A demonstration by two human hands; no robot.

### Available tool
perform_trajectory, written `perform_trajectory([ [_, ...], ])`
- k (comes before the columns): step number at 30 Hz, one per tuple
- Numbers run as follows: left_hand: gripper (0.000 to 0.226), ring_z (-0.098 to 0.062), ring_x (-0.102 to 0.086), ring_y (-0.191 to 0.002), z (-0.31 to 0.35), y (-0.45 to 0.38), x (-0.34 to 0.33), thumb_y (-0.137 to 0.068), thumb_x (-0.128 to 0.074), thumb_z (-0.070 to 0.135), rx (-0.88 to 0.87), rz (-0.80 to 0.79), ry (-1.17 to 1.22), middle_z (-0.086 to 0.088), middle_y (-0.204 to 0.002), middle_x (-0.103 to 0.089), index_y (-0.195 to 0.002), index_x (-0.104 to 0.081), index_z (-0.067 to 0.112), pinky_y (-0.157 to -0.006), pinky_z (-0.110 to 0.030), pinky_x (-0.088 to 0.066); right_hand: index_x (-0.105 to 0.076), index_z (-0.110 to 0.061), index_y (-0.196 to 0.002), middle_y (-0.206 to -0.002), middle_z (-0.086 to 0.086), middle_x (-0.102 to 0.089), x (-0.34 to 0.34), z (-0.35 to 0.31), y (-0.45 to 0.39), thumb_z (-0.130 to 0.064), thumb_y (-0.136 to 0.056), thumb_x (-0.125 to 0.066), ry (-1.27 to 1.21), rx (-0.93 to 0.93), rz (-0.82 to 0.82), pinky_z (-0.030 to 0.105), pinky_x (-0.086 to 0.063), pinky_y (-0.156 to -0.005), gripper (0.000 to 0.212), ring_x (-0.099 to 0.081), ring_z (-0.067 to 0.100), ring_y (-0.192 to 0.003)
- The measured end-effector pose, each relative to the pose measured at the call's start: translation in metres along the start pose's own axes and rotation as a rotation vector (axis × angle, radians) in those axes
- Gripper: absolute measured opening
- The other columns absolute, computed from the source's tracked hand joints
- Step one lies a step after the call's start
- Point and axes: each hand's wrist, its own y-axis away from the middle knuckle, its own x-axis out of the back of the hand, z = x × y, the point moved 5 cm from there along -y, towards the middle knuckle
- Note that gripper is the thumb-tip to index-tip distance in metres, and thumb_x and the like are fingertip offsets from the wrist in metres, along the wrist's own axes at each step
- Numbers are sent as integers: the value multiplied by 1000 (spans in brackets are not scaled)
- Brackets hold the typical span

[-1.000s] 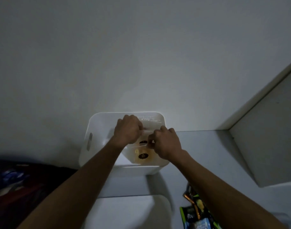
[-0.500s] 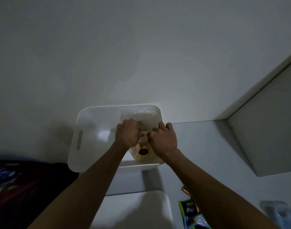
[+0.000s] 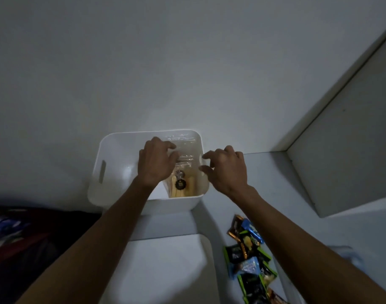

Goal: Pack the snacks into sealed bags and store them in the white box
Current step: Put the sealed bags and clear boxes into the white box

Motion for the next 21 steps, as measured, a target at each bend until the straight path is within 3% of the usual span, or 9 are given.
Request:
perform_trajectory([
  [4, 35, -24, -62, -97, 46, 29, 3, -86, -67, 43, 9, 41, 139, -7, -106, -66, -111, -71, 20, -88, -41, -51, -68, -27, -116, -91, -7, -71, 37, 42, 42, -43, -89, -67, -237, -119, 33, 36, -46, -83, 32, -56, 18, -98],
  [7, 33, -22, -62, -97, 94, 63, -9, -85, -69, 41, 6, 61, 255, -6, -103, -65, -111, -71, 21, -91, -36, -49, -71, -24, -111, -87, -8, -69, 67, 88, 90, -39, -88, -69, -406, -209, 91, 24, -43, -73, 27, -58, 9, -87],
  [10, 34, -12, -59, -89, 151, 104, -32, -85, -72, 37, 10, 64, 366, -4, -103, -63, -114, -70, 19, -81, -23, -43, -72, -24, -109, -86, -7, -69, 94, 149, 153, -34, -87, -72, -509, -326, 158, 16, -43, -69, 24, -60, 2, -82],
  [16, 36, -10, -58, -88, 264, 192, -116, -84, -74, 33, 45, 16, 485, -3, -101, -62, -116, -68, 18, -80, -17, -41, -72, -23, -108, -84, -9, -68, 129, 289, 294, -29, -87, -73, -528, -543, 189, 20, -49, -75, 22, -63, 1, -83],
  [18, 39, -11, -58, -88, 298, 222, -150, -83, -76, 31, 55, -21, 510, -4, -99, -62, -117, -67, 15, -79, -16, -42, -71, -21, -110, -87, -7, -68, 135, 327, 336, -27, -88, -72, -512, -588, 182, 12, -46, -72, 24, -62, 0, -82],
  [21, 44, -14, -58, -91, 343, 269, -196, -83, -76, 29, 90, -100, 535, -5, -101, -60, -122, -63, 15, -85, -28, -49, -69, -18, -114, -99, 0, -70, 136, 375, 390, -25, -88, -72, -488, -671, 166, 6, -38, -67, 27, -63, 9, -83],
])
